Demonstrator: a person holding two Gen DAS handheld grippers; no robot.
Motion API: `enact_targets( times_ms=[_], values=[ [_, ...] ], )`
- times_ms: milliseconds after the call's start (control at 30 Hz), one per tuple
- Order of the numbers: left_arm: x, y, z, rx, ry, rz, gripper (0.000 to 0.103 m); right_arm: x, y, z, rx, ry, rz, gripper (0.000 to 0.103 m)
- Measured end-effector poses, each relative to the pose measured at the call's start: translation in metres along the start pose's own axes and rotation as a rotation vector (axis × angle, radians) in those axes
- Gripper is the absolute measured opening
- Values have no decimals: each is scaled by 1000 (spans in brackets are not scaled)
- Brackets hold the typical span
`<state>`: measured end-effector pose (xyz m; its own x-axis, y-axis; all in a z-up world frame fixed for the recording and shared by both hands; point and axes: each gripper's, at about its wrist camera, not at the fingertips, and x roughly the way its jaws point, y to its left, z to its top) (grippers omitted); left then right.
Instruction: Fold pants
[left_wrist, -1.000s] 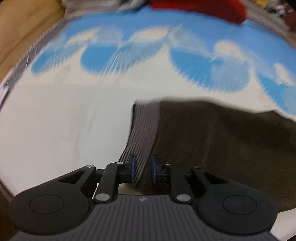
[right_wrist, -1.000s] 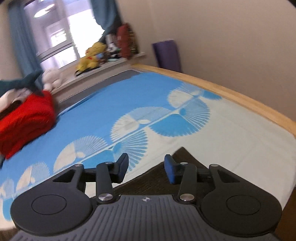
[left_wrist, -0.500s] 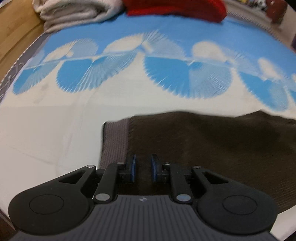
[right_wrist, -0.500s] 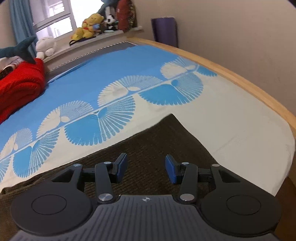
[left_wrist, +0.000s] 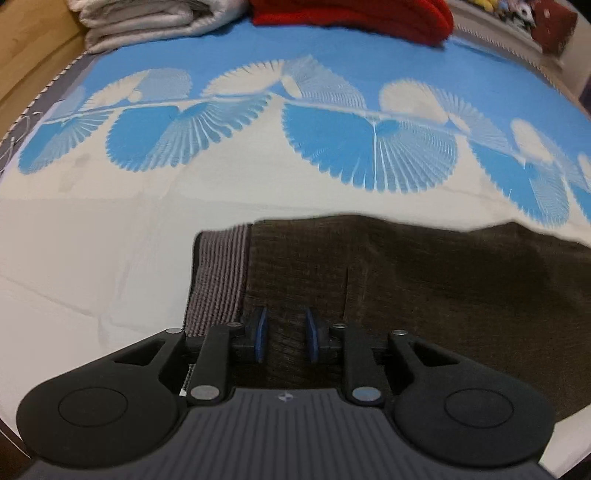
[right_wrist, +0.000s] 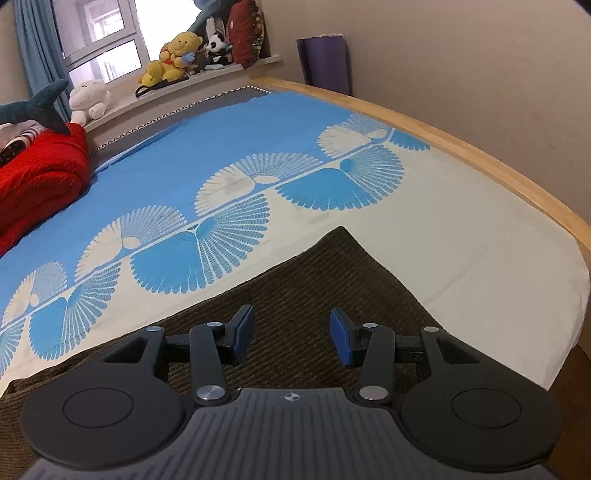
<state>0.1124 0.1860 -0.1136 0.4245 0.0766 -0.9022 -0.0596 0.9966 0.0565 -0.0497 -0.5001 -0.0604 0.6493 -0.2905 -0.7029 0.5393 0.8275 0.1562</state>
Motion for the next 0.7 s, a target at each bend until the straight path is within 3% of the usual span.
enact_targets(
  times_ms=[100,333,500,700],
  values=[
    [24,-3,-7,74,100,75,24,1,-1,-2,2,10,6,47],
    [-6,-7,-1,12,-10,32,26,-1,-3,-4,-23,10,-16,47],
    [18,-4,-4,21,92,100,26,-2,-13,-6,8,22,-9,47],
    [-4,-11,-1,9,17,48,28,-3,-23,-7,20,27,-21,48]
  ],
)
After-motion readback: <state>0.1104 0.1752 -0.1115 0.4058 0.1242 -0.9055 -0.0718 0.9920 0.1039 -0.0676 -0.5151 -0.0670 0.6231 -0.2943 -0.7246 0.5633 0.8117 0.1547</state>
